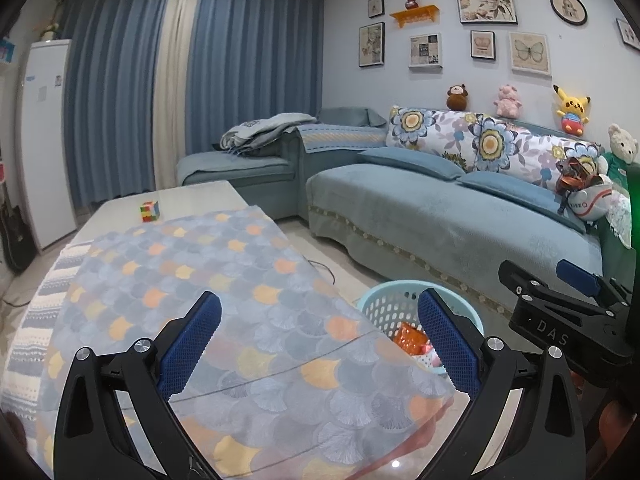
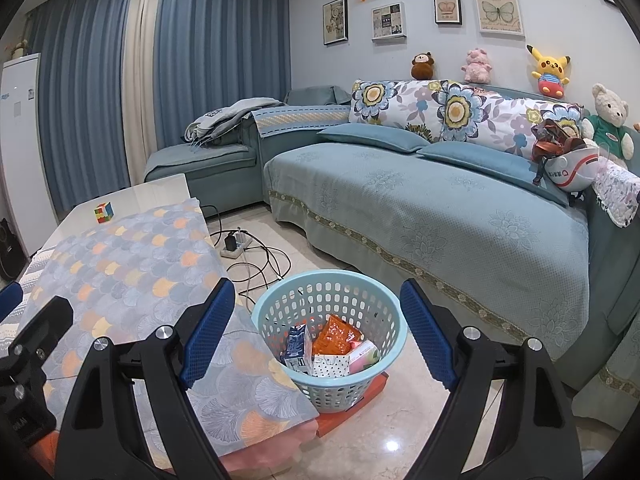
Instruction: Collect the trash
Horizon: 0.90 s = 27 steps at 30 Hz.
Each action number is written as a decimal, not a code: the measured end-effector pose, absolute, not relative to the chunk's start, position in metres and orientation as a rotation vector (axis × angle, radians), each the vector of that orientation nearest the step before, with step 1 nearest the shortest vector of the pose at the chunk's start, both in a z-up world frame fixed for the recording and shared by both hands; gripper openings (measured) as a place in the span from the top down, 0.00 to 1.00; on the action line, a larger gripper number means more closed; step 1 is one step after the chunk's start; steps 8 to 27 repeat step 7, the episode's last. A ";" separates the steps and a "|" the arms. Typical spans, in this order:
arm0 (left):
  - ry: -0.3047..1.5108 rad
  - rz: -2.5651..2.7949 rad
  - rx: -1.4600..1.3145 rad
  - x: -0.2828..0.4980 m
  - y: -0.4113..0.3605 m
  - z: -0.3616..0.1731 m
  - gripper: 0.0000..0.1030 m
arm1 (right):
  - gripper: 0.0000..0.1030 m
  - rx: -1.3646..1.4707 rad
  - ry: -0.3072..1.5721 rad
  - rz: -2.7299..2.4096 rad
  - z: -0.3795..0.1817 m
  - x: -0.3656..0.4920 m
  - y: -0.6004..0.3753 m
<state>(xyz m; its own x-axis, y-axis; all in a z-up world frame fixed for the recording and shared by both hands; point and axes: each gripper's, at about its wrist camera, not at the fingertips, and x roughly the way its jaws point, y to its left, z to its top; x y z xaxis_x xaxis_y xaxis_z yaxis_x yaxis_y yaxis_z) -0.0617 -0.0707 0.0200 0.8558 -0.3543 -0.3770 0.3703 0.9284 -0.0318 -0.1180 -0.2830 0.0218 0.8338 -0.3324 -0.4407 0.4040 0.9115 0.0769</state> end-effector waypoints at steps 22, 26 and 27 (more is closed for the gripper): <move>0.435 -0.401 -0.008 -0.052 -0.059 0.019 0.07 | 0.22 0.171 0.435 -0.391 0.021 -0.119 -0.282; 0.435 -0.401 -0.008 -0.052 -0.059 0.019 0.07 | 0.22 0.171 0.435 -0.391 0.021 -0.119 -0.282; 0.435 -0.401 -0.008 -0.052 -0.059 0.019 0.07 | 0.22 0.171 0.435 -0.391 0.021 -0.119 -0.282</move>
